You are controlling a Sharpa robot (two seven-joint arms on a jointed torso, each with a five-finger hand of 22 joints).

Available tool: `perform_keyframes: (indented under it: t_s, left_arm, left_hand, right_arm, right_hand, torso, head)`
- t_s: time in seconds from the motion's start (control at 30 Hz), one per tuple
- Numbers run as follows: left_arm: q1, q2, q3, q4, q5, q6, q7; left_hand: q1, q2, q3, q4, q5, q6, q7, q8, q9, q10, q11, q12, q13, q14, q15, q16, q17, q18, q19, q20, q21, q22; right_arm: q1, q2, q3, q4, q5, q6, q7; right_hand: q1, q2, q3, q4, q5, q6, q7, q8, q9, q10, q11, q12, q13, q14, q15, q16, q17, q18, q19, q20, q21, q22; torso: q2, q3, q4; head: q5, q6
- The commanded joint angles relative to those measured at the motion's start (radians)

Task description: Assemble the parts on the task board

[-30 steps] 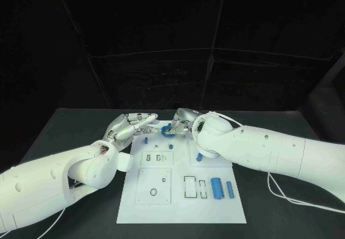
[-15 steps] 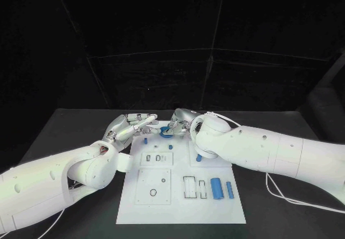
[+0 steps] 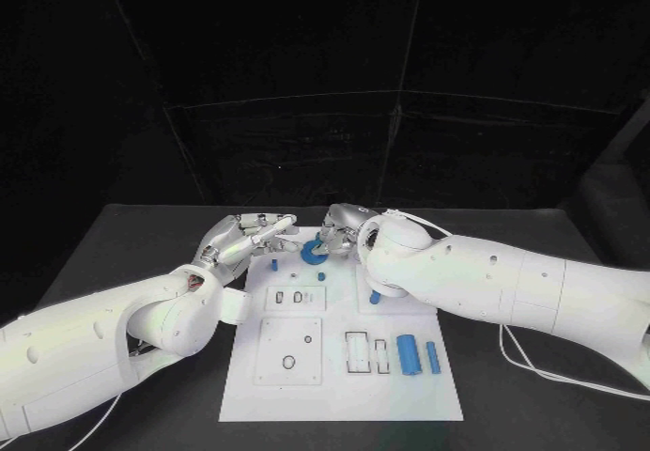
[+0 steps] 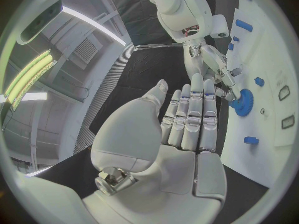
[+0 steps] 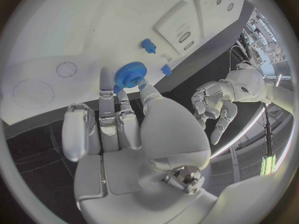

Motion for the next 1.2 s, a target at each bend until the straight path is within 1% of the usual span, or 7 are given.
perform_keyframes:
  t_s: [0.03, 0.33, 0.57, 0.77, 0.9, 1.03, 1.2]
  left_arm:
    - [0.001, 0.0, 0.0, 0.001, -0.012, 0.015, 0.002]
    - [0.001, 0.0, 0.0, 0.001, -0.012, 0.016, 0.002]
    - [0.001, -0.001, 0.0, 0.0, -0.012, 0.016, 0.002]
    - [0.001, -0.008, 0.0, -0.003, -0.012, 0.016, 0.005]
    - [0.001, -0.014, 0.0, -0.005, -0.012, 0.016, 0.009]
    - [0.002, -0.017, 0.0, -0.01, -0.012, 0.017, 0.012]
    - [0.002, -0.016, 0.0, -0.02, -0.012, 0.022, 0.013]
  left_hand:
    - [-0.001, 0.002, 0.007, -0.002, 0.004, 0.001, 0.008, -0.004, -0.001, 0.004, 0.006, -0.006, -0.001, -0.003, 0.004, -0.006, 0.002, 0.007, 0.004, 0.005, -0.003, -0.001]
    - [-0.001, 0.002, 0.007, -0.002, 0.004, 0.001, 0.008, -0.004, -0.001, 0.004, 0.006, -0.006, -0.001, -0.003, 0.004, -0.006, 0.002, 0.007, 0.004, 0.005, -0.003, -0.001]
    - [-0.001, 0.002, 0.007, -0.002, 0.004, 0.001, 0.008, -0.004, -0.001, 0.004, 0.006, -0.006, -0.001, -0.003, 0.004, -0.006, 0.002, 0.007, 0.004, 0.005, -0.003, -0.001]
    - [-0.002, 0.002, 0.007, -0.002, 0.004, 0.001, 0.008, -0.004, -0.001, 0.004, 0.006, -0.007, 0.0, -0.003, 0.005, -0.007, 0.002, 0.007, 0.004, 0.005, -0.004, -0.002]
    - [-0.001, 0.002, 0.011, -0.004, 0.005, 0.005, 0.004, -0.004, 0.0, 0.008, 0.004, -0.007, 0.0, -0.003, 0.004, -0.01, 0.004, 0.007, 0.003, 0.005, -0.005, -0.003]
    - [-0.002, 0.003, 0.017, -0.006, 0.004, 0.011, -0.002, -0.003, 0.001, 0.016, 0.0, -0.007, 0.001, -0.003, 0.002, -0.013, 0.008, 0.007, 0.004, 0.004, -0.007, -0.004]
    - [-0.002, 0.003, 0.018, -0.006, 0.004, 0.012, -0.003, -0.003, 0.001, 0.017, -0.001, -0.007, 0.001, -0.003, 0.002, -0.014, 0.008, 0.007, 0.004, 0.004, -0.007, -0.005]
  right_arm:
    - [0.002, 0.0, 0.0, 0.007, -0.035, 0.033, -0.018]
    - [0.002, -0.003, 0.0, 0.018, -0.044, 0.044, -0.02]
    - [0.002, -0.036, 0.0, 0.052, -0.031, -0.011, 0.025]
    - [0.002, -0.132, 0.0, 0.107, 0.076, -0.091, 0.232]
    - [0.008, -0.227, 0.0, 0.154, 0.211, -0.094, 0.398]
    - [0.016, -0.321, 0.0, 0.193, 0.356, -0.065, 0.505]
    - [0.022, -0.402, 0.001, 0.21, 0.496, -0.024, 0.566]
  right_hand:
    - [-0.001, -0.01, -0.002, -0.006, -0.006, -0.008, 0.001, -0.006, 0.001, 0.025, 0.007, -0.006, 0.152, 0.028, 0.004, -0.006, 0.002, -0.017, -0.005, 0.004, -0.001, -0.003]
    - [-0.002, -0.016, -0.004, -0.007, -0.009, -0.009, 0.001, -0.006, 0.002, 0.024, 0.007, -0.007, 0.15, 0.028, 0.005, -0.006, 0.002, -0.016, -0.006, 0.005, -0.001, -0.004]
    - [-0.01, -0.02, -0.008, -0.003, -0.002, -0.011, 0.002, -0.005, 0.003, 0.025, 0.007, -0.005, 0.153, 0.028, 0.005, -0.006, 0.002, -0.016, -0.006, 0.005, -0.002, -0.005]
    - [0.009, -0.008, 0.011, -0.011, 0.037, -0.022, 0.005, -0.008, 0.004, 0.024, 0.009, -0.006, 0.151, 0.028, 0.006, -0.006, 0.002, -0.015, -0.009, 0.007, -0.005, -0.01]
    - [0.076, -0.002, 0.044, -0.059, 0.056, 0.003, 0.001, 0.005, 0.008, 0.01, 0.004, -0.023, 0.135, 0.024, 0.002, -0.009, 0.001, -0.005, -0.034, 0.005, -0.029, -0.065]
    - [0.122, -0.009, 0.076, -0.104, 0.067, 0.031, -0.002, 0.009, 0.007, -0.064, 0.001, -0.124, 0.037, 0.019, -0.002, -0.012, 0.0, 0.026, -0.115, 0.003, -0.111, -0.234]
    - [0.13, -0.02, 0.126, -0.134, 0.049, 0.054, -0.007, -0.004, 0.002, -0.312, -0.005, -0.551, -0.345, 0.016, -0.006, -0.015, -0.001, 0.1, -0.346, 0.0, -0.412, -0.717]
  torso:
    - [0.0, 0.0008, -0.0005]
    - [0.0, 0.0002, -0.0004]
    - [0.0, 0.0008, 0.0003]
    - [-0.002, -0.0003, -0.004]
    - [-0.004, -0.0003, -0.0088]
    - [-0.006, 0.0015, -0.0145]
    - [-0.006, 0.004, -0.0147]
  head:
    - [0.001, -0.001]
    - [0.0, -0.002]
    - [0.002, 0.001]
    - [0.006, 0.005]
    - [0.008, 0.011]
    - [0.008, 0.015]
    - [0.002, 0.022]
